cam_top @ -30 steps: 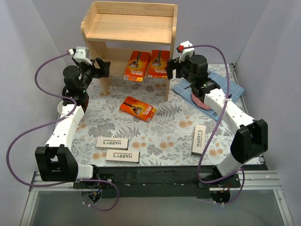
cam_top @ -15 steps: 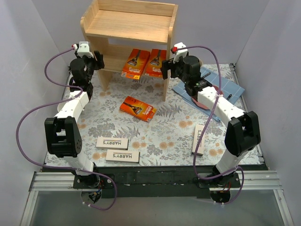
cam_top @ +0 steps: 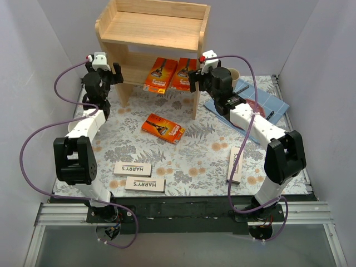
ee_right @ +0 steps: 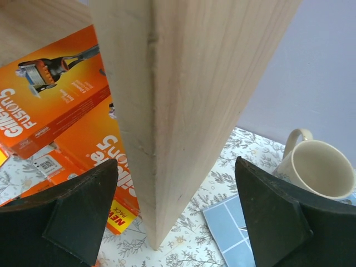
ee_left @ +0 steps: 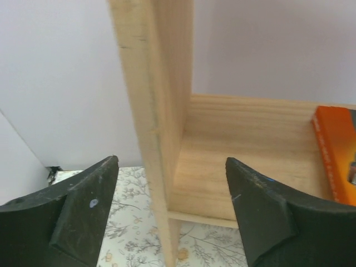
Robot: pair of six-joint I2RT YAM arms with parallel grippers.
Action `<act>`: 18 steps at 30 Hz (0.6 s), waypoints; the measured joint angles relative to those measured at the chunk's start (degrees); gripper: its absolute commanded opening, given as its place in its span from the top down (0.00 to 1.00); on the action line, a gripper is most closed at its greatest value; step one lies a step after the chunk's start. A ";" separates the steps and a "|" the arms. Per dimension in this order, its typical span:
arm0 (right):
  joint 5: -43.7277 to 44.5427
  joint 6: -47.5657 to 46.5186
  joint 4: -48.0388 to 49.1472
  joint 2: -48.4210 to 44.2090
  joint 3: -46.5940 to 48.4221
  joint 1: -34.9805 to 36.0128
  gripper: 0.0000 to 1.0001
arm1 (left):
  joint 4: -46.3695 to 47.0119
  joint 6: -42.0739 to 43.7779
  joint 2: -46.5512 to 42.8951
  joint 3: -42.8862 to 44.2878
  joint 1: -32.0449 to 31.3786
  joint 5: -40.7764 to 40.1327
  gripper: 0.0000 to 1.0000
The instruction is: Place and organize the shaving razors onto the shelf
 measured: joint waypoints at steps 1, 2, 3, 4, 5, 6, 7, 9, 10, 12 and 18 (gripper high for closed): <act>0.66 -0.26 0.22 0.00 0.04 0.04 0.14 | 0.24 0.11 0.46 0.33 0.39 -0.13 0.32; 1.18 -0.48 0.24 0.07 0.24 0.11 0.16 | 0.42 0.07 1.31 1.11 0.83 -0.15 0.35; 1.66 -0.74 0.50 0.24 0.48 0.13 0.18 | 0.68 -0.02 2.45 2.25 1.20 -0.13 0.41; 2.12 -1.03 0.81 0.46 0.76 0.13 0.19 | 0.98 -0.20 3.72 3.61 1.46 -0.09 0.45; 2.38 -1.20 1.11 0.66 0.87 0.13 0.20 | 1.27 -0.31 4.87 4.74 1.66 0.02 0.48; 2.67 -1.40 1.46 0.90 0.98 0.13 0.20 | 1.62 -0.50 6.49 6.21 1.97 0.28 0.56; 2.80 -1.51 1.62 1.05 0.98 0.13 0.21 | 1.86 -0.66 7.48 7.02 2.10 0.61 0.60; 3.15 -1.86 1.84 1.42 0.98 0.13 0.22 | 2.05 -1.07 9.20 8.15 2.29 2.14 0.69; 3.28 -2.14 1.86 1.57 0.98 0.13 0.22 | 2.01 -1.16 9.64 8.33 2.29 3.19 0.77; 3.72 -2.78 1.86 1.86 0.98 0.13 0.24 | 1.57 -1.46 9.79 8.33 2.27 5.38 0.87; 4.48 -4.35 2.32 1.92 0.98 0.07 0.34 | 1.88 -3.48 8.41 6.47 3.56 11.61 1.00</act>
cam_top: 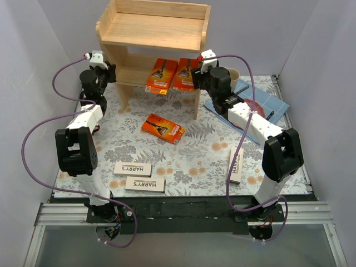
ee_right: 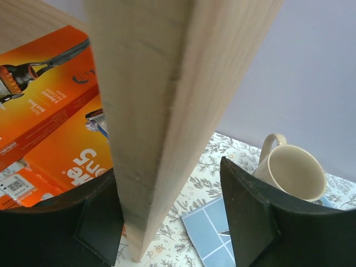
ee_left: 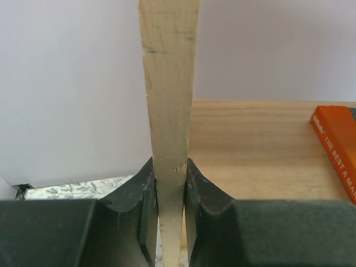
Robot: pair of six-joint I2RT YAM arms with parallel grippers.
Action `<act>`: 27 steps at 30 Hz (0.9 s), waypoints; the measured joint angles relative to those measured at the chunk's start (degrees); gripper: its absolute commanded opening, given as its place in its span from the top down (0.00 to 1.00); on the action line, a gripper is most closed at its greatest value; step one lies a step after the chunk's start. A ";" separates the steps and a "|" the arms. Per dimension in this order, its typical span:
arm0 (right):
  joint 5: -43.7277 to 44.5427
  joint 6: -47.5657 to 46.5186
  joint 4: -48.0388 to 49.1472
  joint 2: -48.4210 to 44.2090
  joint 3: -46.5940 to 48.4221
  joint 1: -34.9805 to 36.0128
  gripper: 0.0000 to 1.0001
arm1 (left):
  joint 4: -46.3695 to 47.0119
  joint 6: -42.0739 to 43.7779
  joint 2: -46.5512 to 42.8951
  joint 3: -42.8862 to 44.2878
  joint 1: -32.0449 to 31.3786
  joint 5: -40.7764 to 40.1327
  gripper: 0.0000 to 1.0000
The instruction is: Place and organize the shaving razors onto the shelf
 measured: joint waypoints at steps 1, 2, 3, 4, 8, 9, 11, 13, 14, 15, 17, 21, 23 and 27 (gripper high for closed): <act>0.07 -0.17 0.09 0.00 0.00 -0.09 0.35 | 0.31 0.02 -0.79 -0.98 -0.04 0.04 1.00; -0.02 -0.24 0.13 0.00 -0.02 -0.17 0.36 | 0.46 0.04 -1.95 -2.36 -0.09 0.04 1.00; -0.04 -0.35 0.15 0.00 -0.02 -0.28 0.37 | 0.31 0.13 -3.39 -3.93 -0.13 -0.02 1.00; -0.04 -0.28 0.20 0.00 -0.02 -0.48 0.37 | 0.13 0.13 -5.18 -5.68 -0.20 -0.20 1.00; -0.50 -0.31 0.24 0.00 -0.02 -1.36 0.37 | -2.75 0.63 -12.35 -11.85 -0.76 -1.84 1.00; -0.63 -0.33 0.22 0.00 -0.02 -1.53 0.37 | -3.34 0.72 -13.73 -13.03 -0.90 -2.29 1.00; -1.16 -0.39 0.22 0.00 -0.02 -1.81 0.29 | -4.39 0.83 -16.09 -14.91 -1.16 -3.21 0.88; -1.49 -0.72 0.20 0.00 -0.02 -1.92 0.19 | -5.07 0.90 -17.29 -15.78 -1.36 -4.26 0.50; -1.36 -1.14 0.13 -0.02 -0.02 -2.05 0.14 | -5.38 0.31 -17.46 -15.85 -1.46 -4.55 0.44; -1.05 -1.36 -0.17 -0.15 -0.02 -2.21 0.12 | -6.47 -0.46 -17.88 -15.82 -1.40 -3.85 0.40; -0.46 -0.98 -2.14 -1.31 -0.61 -2.58 0.10 | -10.16 -2.08 -19.45 -15.91 -1.99 -3.52 0.29; -2.12 1.29 -7.26 -10.60 -9.03 -2.71 0.13 | -16.41 -4.76 -29.51 -21.31 -2.56 -2.16 0.24; -4.31 2.95 -12.41 -18.27 -14.12 -2.86 0.20 | -21.18 -7.13 -38.93 -25.42 -2.56 -0.90 0.24; -11.93 7.19 -18.25 -25.40 -17.79 -3.30 0.27 | -28.87 -12.35 -49.57 -27.23 -2.67 2.78 0.25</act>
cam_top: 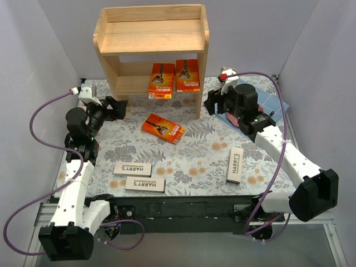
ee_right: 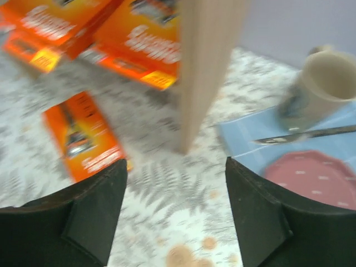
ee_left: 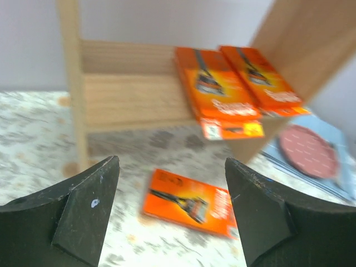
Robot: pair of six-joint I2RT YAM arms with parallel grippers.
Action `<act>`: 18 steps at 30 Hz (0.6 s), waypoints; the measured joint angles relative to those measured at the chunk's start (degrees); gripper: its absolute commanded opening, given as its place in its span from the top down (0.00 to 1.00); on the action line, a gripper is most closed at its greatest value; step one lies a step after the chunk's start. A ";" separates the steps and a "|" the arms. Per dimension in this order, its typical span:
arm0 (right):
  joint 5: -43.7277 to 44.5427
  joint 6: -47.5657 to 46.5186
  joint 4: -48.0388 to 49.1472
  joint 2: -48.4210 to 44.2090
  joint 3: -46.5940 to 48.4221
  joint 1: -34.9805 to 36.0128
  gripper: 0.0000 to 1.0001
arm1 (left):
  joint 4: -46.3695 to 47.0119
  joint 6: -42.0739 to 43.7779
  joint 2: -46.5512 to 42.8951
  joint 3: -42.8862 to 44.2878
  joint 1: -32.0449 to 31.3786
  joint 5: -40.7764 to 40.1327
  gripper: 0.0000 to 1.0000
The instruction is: Place and organize the shaving razors onto the shelf
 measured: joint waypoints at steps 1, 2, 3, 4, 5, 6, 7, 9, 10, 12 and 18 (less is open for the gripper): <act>-3.50 1.40 -0.59 -0.20 -0.70 -0.04 0.27 | -1.25 -1.36 -1.42 -0.66 -0.02 1.60 0.25; -7.06 2.95 -0.90 0.33 -1.44 -0.04 0.29 | -2.56 -2.67 -2.29 -1.55 0.00 3.87 0.26; -10.97 4.96 -0.90 1.55 -2.32 0.11 0.30 | -3.98 -4.02 -2.47 -2.91 0.00 6.69 0.26; -13.73 6.16 -0.79 2.89 -3.04 0.20 0.30 | -4.90 -4.76 -2.19 -3.96 0.00 8.85 0.26; -17.44 8.02 -0.24 4.76 -4.20 0.37 0.31 | -5.84 -5.68 -1.57 -5.46 -0.07 10.99 0.26; -20.68 9.75 0.31 6.80 -5.40 0.55 0.32 | -6.82 -6.75 -0.50 -6.97 -0.52 12.96 0.27; -23.65 11.74 1.25 9.01 -6.71 0.66 0.32 | -7.43 -7.67 0.79 -8.68 -1.14 14.19 0.28; -28.44 16.24 4.00 13.49 -9.53 0.98 0.32 | -8.22 -9.66 3.08 -12.28 -4.04 15.74 0.29; -30.03 18.56 5.35 15.37 -10.82 1.09 0.32 | -8.26 -10.64 4.02 -13.79 -5.95 16.41 0.29; -32.20 23.32 8.41 18.21 -13.49 1.07 0.33 | -6.91 -12.66 5.33 -16.37 -9.38 17.22 0.30; -34.18 36.61 19.65 24.96 -15.65 1.09 0.36 | -0.20 -20.37 9.86 -24.00 -12.74 19.58 0.32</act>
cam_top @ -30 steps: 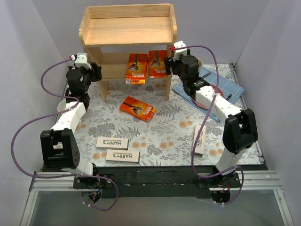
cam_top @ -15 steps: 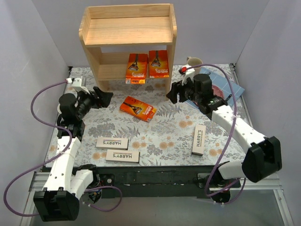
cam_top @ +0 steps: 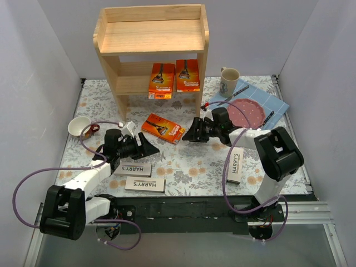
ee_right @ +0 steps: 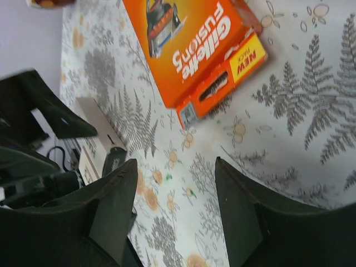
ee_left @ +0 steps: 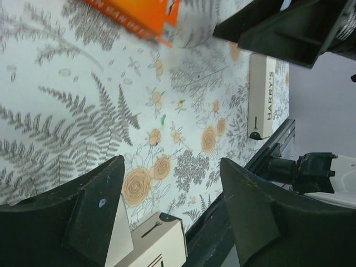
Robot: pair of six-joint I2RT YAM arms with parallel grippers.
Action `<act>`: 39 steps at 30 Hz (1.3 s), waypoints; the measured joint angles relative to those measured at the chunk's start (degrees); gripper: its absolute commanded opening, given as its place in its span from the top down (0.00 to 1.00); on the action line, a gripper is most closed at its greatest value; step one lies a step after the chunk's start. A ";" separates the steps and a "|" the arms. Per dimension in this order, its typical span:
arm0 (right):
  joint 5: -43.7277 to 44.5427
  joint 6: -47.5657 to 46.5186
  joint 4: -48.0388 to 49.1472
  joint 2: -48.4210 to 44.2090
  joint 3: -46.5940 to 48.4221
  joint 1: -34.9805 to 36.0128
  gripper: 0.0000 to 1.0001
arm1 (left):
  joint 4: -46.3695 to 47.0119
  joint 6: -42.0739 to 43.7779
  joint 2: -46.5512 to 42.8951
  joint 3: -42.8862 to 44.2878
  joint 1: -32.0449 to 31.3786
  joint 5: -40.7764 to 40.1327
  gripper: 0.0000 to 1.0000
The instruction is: Place and organize the shaving razors onto the shelf
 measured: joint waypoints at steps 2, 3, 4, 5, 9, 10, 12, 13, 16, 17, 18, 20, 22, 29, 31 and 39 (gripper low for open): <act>-0.11 3.52 5.20 2.51 0.11 0.00 0.36 | 1.62 -2.10 1.03 -2.23 -0.33 -0.15 0.30; -0.09 4.94 6.95 3.72 0.39 0.00 0.37 | 2.38 -3.02 1.49 -3.19 -0.70 -0.20 0.29; -0.11 6.43 8.22 5.20 1.03 0.00 0.38 | 2.95 -3.65 2.01 -3.72 -0.90 -0.26 0.29; -0.15 7.80 9.38 6.88 1.97 0.00 0.39 | 3.69 -4.31 2.58 -4.02 -1.07 -0.26 0.29; 0.31 11.61 11.08 12.81 5.75 0.00 0.40 | 9.68 -6.95 8.04 -4.20 -1.68 0.94 0.31; 0.57 12.22 11.15 13.81 6.32 0.00 0.41 | 10.93 -7.74 9.86 -4.13 -1.77 1.20 0.32; 0.85 13.22 11.45 15.30 6.97 0.00 0.42 | 14.53 -10.73 13.90 -3.39 -1.81 2.21 0.32; 0.72 13.77 11.52 15.65 7.06 0.00 0.48 | 16.68 -11.98 15.58 -3.06 -2.01 2.10 0.32; 0.81 14.91 11.54 16.15 7.67 0.04 0.65 | 20.28 -14.51 19.26 -3.04 -2.54 1.40 0.29; 0.76 15.02 11.54 16.44 7.96 0.07 0.70 | 20.83 -15.15 20.41 -2.97 -2.71 1.07 0.27; 0.79 15.13 11.65 16.87 8.24 0.11 0.74 | 21.31 -16.11 21.44 -2.91 -2.75 0.68 0.26; 0.76 15.45 11.85 17.77 8.81 0.15 0.90 | 22.32 -18.45 22.86 -2.56 -2.86 0.33 0.22; 0.72 15.89 11.93 18.47 9.05 0.20 0.99 | 22.91 -20.74 23.41 -1.92 -3.02 -0.76 0.21; 0.83 17.20 11.65 18.16 9.05 0.31 0.99 | 22.36 -28.04 25.97 1.46 -3.08 -5.27 0.14; 1.66 18.08 10.91 16.94 8.61 0.66 0.99 | 20.39 -30.58 26.08 2.78 -3.13 -7.19 0.14; 6.05 22.71 3.41 8.22 8.24 4.85 0.99 | 14.19 -38.42 25.57 5.25 -3.69 -12.61 0.21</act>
